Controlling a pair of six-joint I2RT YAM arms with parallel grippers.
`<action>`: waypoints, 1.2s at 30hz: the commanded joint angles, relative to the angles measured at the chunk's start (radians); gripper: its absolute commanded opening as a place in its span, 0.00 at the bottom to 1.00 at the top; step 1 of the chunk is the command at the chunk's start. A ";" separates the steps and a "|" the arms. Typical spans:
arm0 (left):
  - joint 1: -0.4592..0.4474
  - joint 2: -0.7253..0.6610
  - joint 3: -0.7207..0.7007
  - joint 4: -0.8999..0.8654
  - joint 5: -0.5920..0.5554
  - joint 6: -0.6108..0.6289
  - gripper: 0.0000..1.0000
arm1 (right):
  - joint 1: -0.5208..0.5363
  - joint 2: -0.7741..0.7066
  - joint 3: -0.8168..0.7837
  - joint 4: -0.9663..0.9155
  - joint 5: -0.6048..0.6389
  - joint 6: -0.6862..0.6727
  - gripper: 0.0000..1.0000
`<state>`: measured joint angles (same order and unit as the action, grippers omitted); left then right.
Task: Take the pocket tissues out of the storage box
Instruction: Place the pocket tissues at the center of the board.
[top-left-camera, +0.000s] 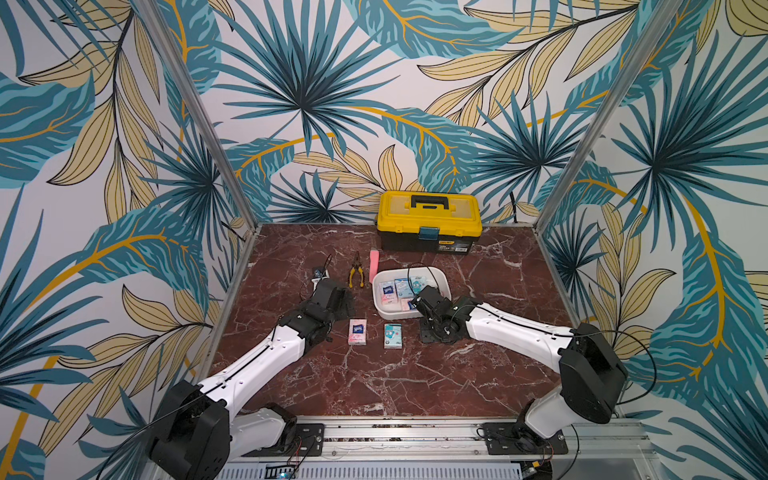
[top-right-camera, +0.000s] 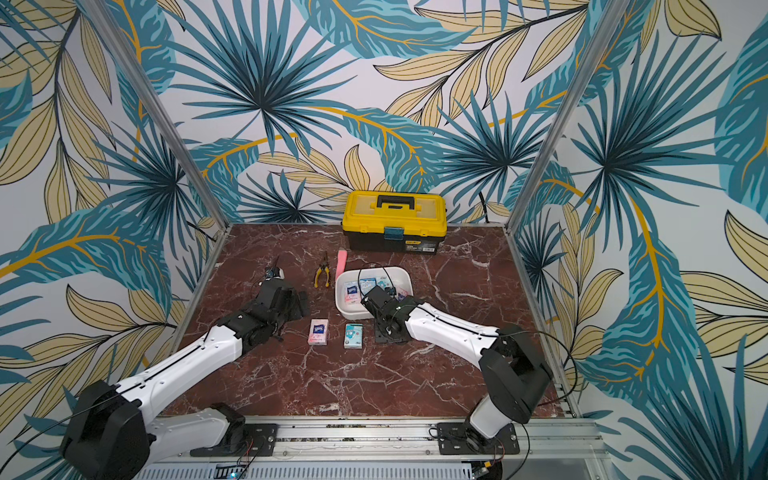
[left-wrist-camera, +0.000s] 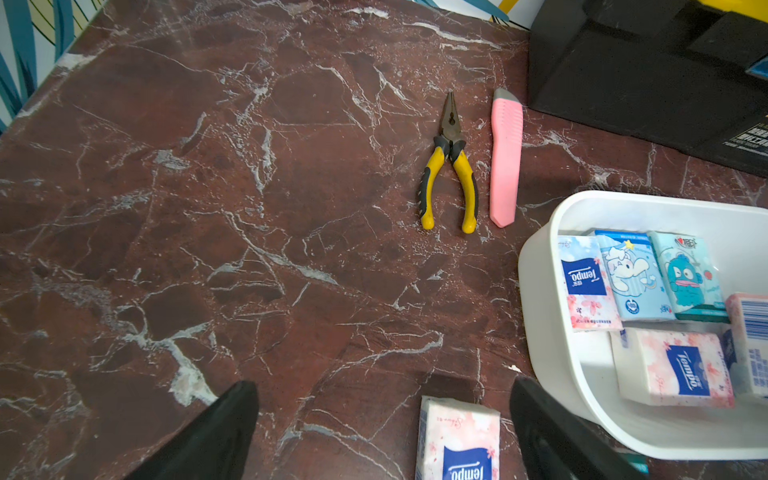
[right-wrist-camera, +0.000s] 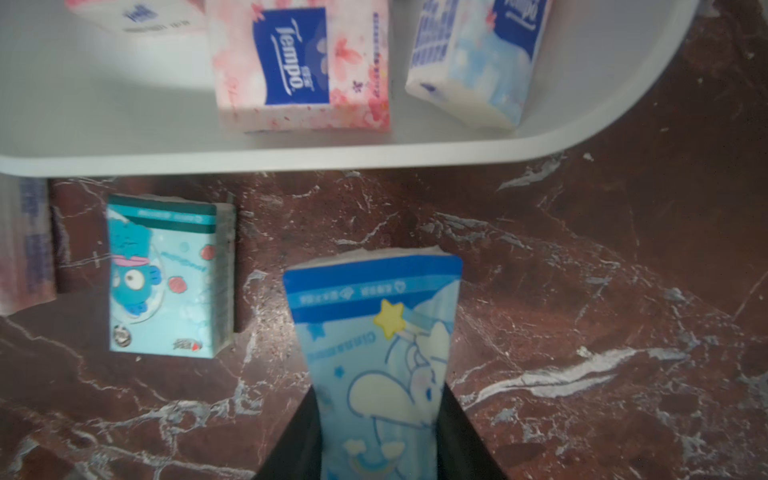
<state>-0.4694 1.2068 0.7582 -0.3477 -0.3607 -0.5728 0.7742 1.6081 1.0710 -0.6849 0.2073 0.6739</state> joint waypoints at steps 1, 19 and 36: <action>0.007 0.004 0.052 0.015 0.008 0.009 1.00 | 0.007 0.048 -0.017 0.001 0.029 0.026 0.39; 0.014 0.008 0.069 -0.005 -0.006 0.004 1.00 | 0.005 0.163 0.057 0.013 0.001 0.057 0.63; 0.044 -0.006 0.052 0.093 0.038 -0.010 1.00 | -0.071 0.041 0.324 -0.230 0.018 -0.069 0.81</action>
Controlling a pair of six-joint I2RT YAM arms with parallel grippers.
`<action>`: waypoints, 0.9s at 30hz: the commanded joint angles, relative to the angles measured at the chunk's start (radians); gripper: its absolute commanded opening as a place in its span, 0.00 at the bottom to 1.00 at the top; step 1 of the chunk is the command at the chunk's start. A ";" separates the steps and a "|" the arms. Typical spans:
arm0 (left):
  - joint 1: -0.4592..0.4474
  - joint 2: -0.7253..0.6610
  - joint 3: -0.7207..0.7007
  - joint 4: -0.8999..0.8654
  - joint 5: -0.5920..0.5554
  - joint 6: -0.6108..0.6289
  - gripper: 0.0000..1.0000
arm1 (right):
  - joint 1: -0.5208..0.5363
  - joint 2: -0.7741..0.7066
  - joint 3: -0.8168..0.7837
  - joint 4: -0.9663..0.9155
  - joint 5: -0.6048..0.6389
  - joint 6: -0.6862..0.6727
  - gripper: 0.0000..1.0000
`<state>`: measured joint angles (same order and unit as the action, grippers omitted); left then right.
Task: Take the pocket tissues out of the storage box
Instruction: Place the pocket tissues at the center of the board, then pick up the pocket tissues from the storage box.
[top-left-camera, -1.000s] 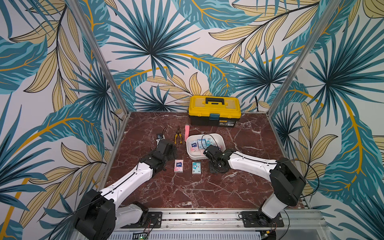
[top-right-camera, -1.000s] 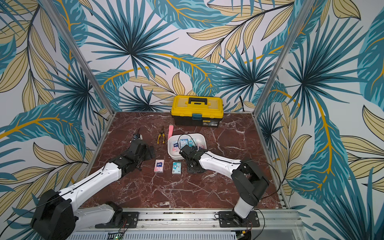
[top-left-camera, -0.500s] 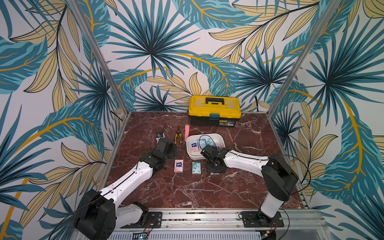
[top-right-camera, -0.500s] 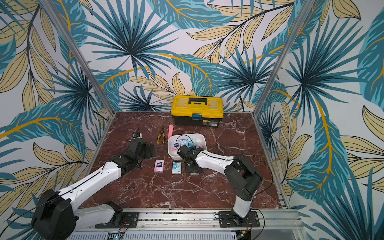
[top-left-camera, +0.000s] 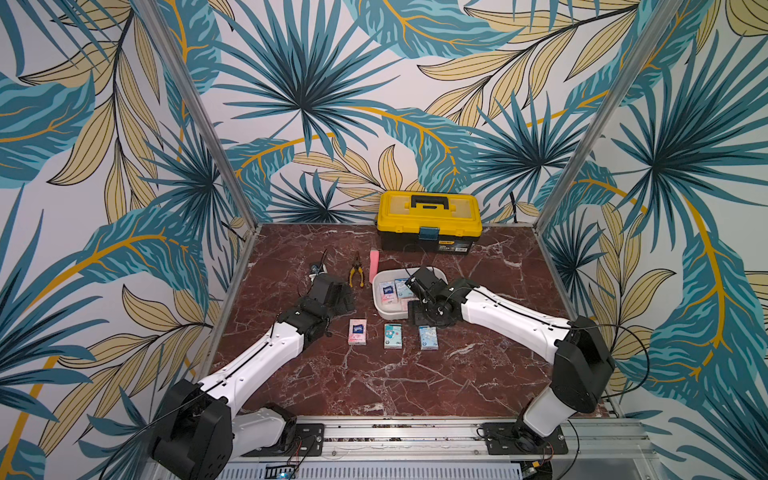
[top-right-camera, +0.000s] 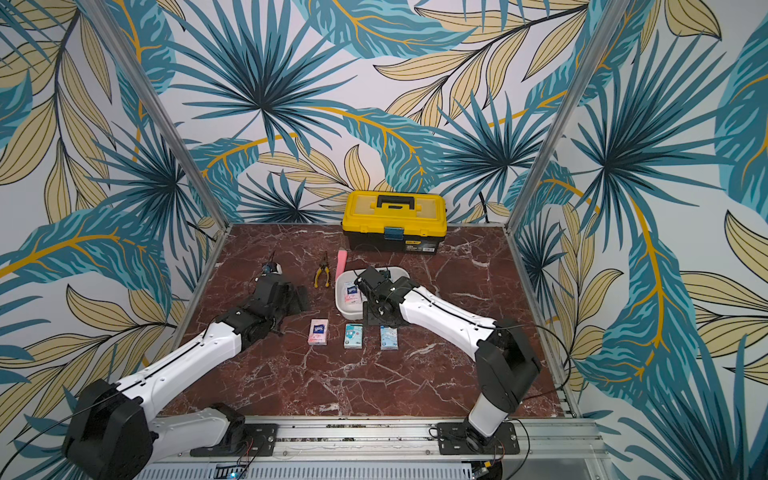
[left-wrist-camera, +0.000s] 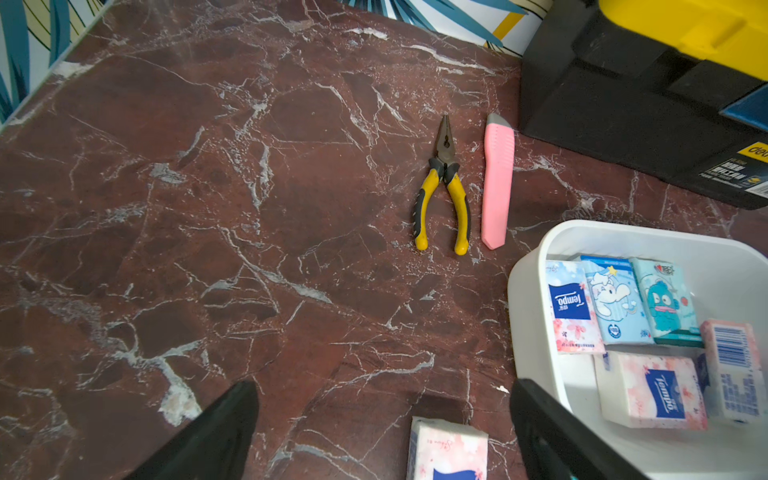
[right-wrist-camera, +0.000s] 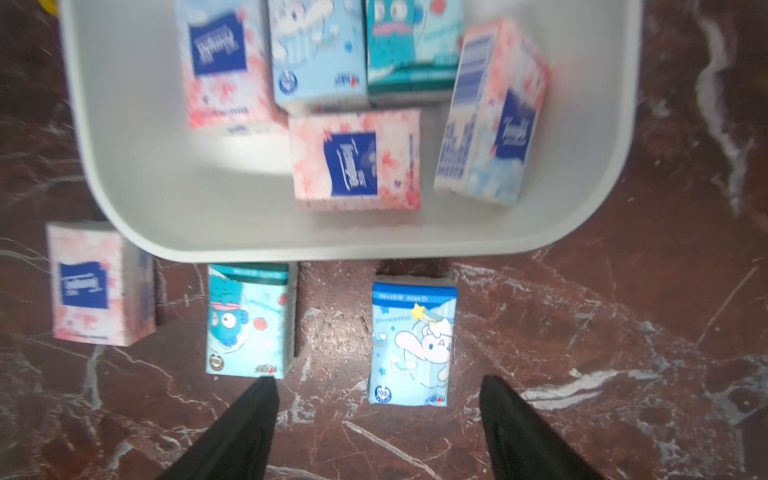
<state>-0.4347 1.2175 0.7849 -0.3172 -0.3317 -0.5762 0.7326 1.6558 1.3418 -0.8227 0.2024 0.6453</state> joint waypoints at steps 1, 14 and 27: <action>0.011 -0.017 0.024 0.071 0.014 -0.004 1.00 | -0.043 0.006 0.082 -0.111 0.020 -0.050 0.81; 0.014 -0.004 0.011 0.082 0.032 -0.027 1.00 | -0.157 0.255 0.339 -0.153 0.067 -0.155 0.74; 0.015 -0.006 -0.012 0.064 0.040 -0.064 1.00 | -0.166 0.430 0.382 -0.153 0.154 -0.142 0.68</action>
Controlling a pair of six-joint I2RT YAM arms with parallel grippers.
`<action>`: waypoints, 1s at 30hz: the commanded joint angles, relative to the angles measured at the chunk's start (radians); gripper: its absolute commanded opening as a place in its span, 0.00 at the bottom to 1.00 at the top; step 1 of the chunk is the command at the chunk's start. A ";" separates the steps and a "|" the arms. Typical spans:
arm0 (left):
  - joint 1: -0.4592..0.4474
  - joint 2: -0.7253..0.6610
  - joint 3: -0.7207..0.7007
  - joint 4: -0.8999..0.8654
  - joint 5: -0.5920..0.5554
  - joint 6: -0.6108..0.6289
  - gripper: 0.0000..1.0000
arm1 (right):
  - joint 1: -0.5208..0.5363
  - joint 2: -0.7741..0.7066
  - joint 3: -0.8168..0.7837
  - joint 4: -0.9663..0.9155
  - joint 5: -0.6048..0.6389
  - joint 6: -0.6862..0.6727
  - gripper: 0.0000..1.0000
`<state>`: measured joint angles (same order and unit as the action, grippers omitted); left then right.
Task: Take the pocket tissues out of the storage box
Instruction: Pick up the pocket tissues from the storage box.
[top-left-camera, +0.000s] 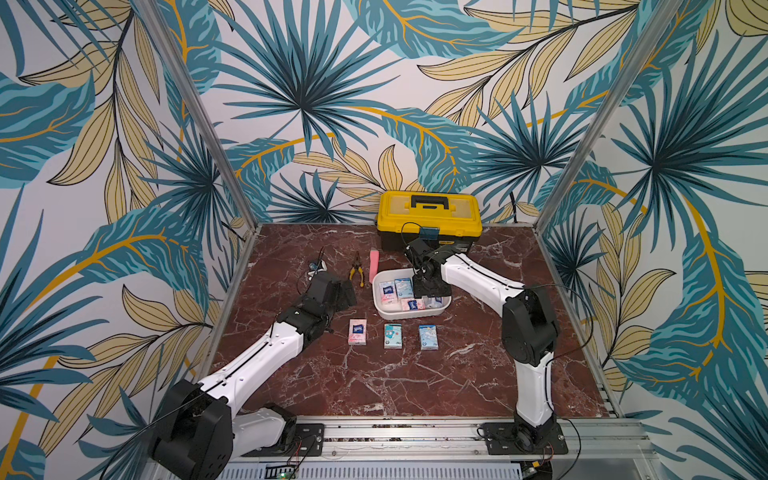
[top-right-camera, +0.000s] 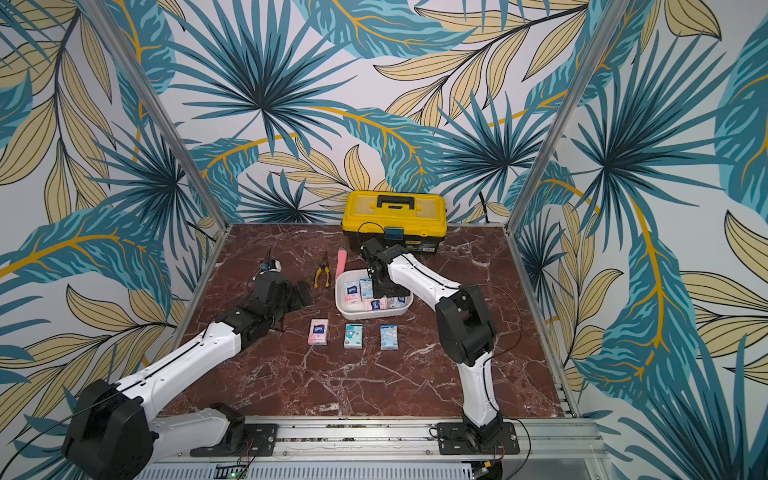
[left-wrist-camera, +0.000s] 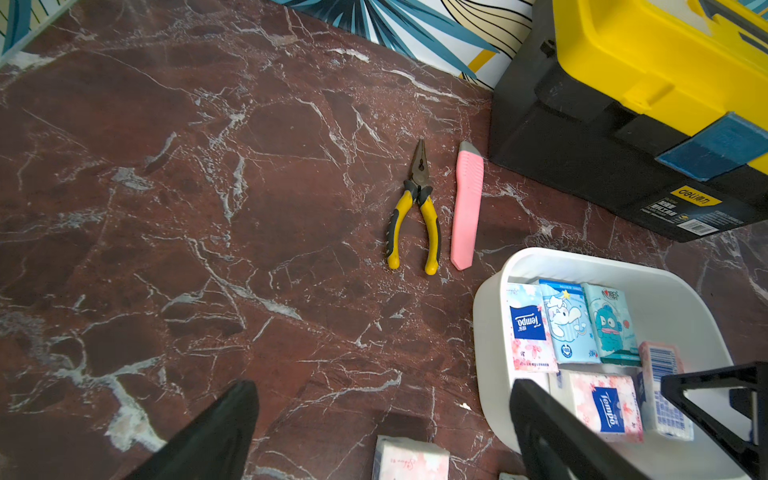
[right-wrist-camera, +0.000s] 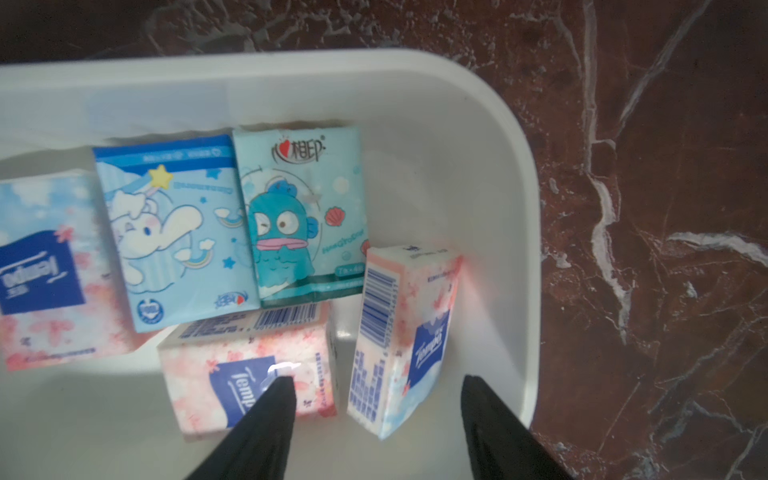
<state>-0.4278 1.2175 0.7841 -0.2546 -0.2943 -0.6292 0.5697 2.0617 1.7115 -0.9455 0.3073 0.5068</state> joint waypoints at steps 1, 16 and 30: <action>0.008 -0.006 -0.011 0.000 0.001 -0.010 1.00 | -0.002 0.030 0.011 -0.030 0.055 -0.003 0.68; 0.008 0.001 -0.005 -0.009 -0.008 -0.009 1.00 | -0.003 0.097 0.004 -0.030 0.058 0.011 0.47; 0.008 0.005 0.004 -0.007 -0.005 -0.011 1.00 | -0.001 0.034 0.008 -0.054 0.070 0.000 0.26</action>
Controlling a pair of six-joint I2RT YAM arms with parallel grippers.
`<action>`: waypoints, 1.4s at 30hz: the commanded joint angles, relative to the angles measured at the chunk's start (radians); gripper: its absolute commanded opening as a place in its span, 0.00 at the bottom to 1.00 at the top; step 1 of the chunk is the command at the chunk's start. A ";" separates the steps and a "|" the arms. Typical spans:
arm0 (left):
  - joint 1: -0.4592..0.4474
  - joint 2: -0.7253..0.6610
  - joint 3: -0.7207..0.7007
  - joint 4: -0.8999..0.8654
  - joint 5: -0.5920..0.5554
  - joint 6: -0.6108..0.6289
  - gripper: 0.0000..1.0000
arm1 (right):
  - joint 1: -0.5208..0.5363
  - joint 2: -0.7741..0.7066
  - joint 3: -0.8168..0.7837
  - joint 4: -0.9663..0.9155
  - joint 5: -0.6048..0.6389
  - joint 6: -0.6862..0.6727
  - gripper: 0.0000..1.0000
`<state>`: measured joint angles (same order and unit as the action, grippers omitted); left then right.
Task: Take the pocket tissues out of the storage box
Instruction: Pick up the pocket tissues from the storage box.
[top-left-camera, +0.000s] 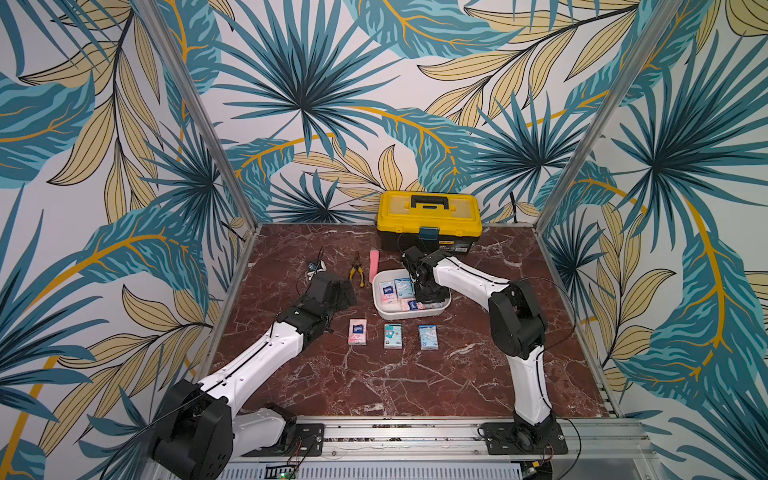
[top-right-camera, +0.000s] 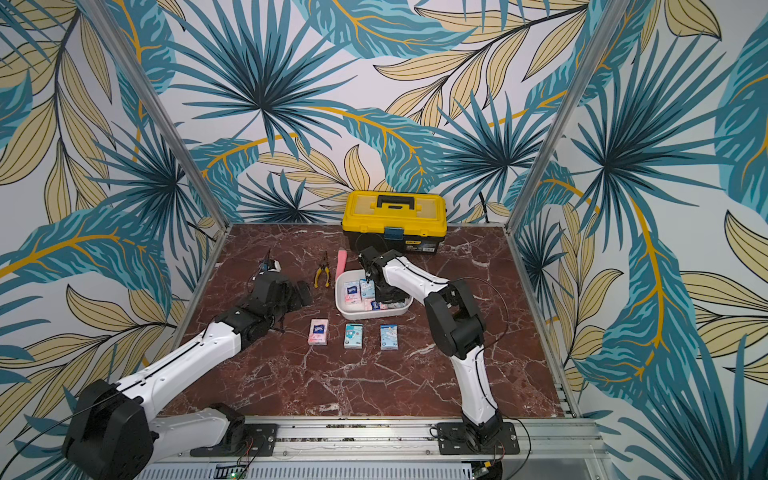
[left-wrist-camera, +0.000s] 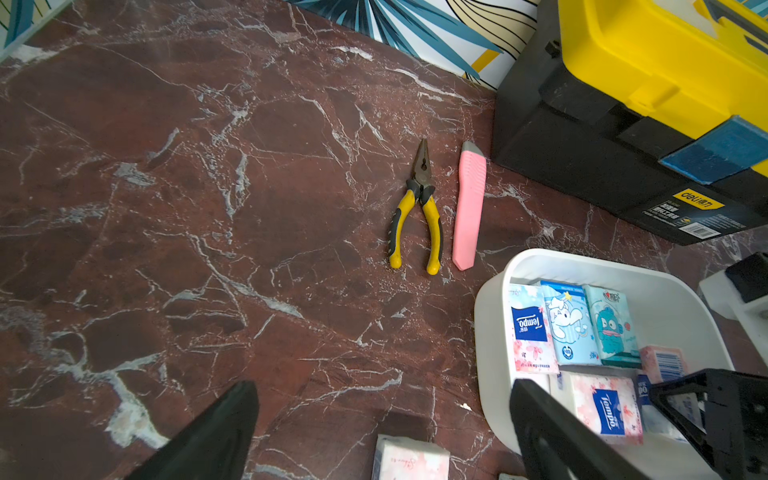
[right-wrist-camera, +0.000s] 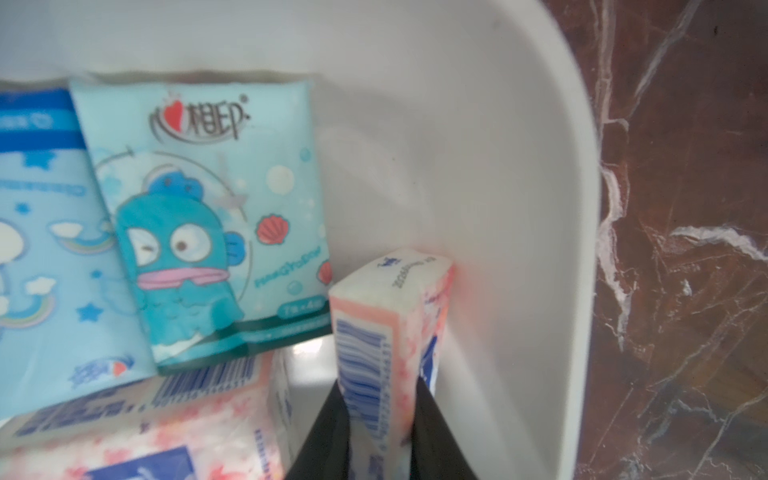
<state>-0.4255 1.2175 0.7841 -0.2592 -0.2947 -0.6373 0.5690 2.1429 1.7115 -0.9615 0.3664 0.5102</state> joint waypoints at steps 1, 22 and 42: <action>0.006 0.005 0.004 -0.003 -0.004 -0.003 1.00 | 0.000 -0.057 0.008 -0.042 0.010 -0.006 0.25; 0.008 0.042 0.038 0.007 -0.001 0.018 1.00 | 0.001 -0.420 -0.169 -0.193 0.073 -0.002 0.23; 0.009 0.088 0.080 -0.009 0.014 0.013 1.00 | 0.001 -0.387 -0.493 -0.015 0.025 0.050 0.24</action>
<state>-0.4236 1.3003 0.8207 -0.2596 -0.2897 -0.6250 0.5690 1.7287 1.2499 -1.0271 0.4053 0.5426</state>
